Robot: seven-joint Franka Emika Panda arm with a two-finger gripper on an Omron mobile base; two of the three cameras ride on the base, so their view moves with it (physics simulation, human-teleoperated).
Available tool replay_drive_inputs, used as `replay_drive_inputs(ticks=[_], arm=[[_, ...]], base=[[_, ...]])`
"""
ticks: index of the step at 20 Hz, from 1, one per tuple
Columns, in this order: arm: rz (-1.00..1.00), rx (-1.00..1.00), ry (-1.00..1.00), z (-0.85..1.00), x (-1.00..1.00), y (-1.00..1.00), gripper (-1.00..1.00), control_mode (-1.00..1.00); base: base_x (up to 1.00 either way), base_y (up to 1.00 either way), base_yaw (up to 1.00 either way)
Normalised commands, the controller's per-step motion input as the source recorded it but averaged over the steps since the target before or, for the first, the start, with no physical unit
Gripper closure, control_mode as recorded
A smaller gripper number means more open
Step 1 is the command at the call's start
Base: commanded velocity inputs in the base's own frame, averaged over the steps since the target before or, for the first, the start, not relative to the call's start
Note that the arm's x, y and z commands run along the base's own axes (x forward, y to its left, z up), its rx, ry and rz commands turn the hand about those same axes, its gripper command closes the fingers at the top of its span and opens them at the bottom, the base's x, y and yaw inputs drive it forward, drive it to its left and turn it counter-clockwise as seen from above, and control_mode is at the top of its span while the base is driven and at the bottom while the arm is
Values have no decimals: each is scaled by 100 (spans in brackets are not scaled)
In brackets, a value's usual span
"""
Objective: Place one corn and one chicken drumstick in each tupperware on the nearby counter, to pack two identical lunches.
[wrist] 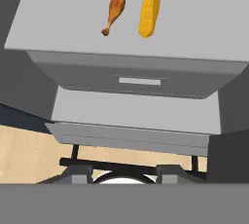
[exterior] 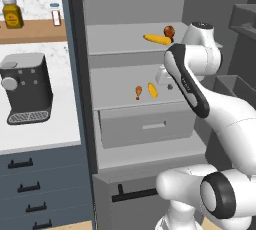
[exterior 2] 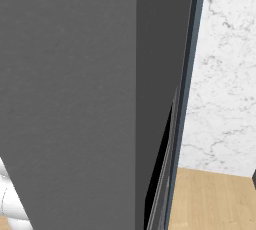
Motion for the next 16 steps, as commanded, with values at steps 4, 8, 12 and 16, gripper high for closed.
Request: replay_drive_inputs(ticks=[4, 8, 12, 16], arm=[[0, -1, -14, 13, -6, -3, -100, -100], [0, 0, -37, 58, 0, 0, -100, -100], [0, 0, -33, 79, 0, -13, -100, -100], [0, -2, -31, 75, 18, -29, -100, -100]], base=[[0, 0, 0], [0, 0, 0], [0, 0, 0], [0, 0, 0]])
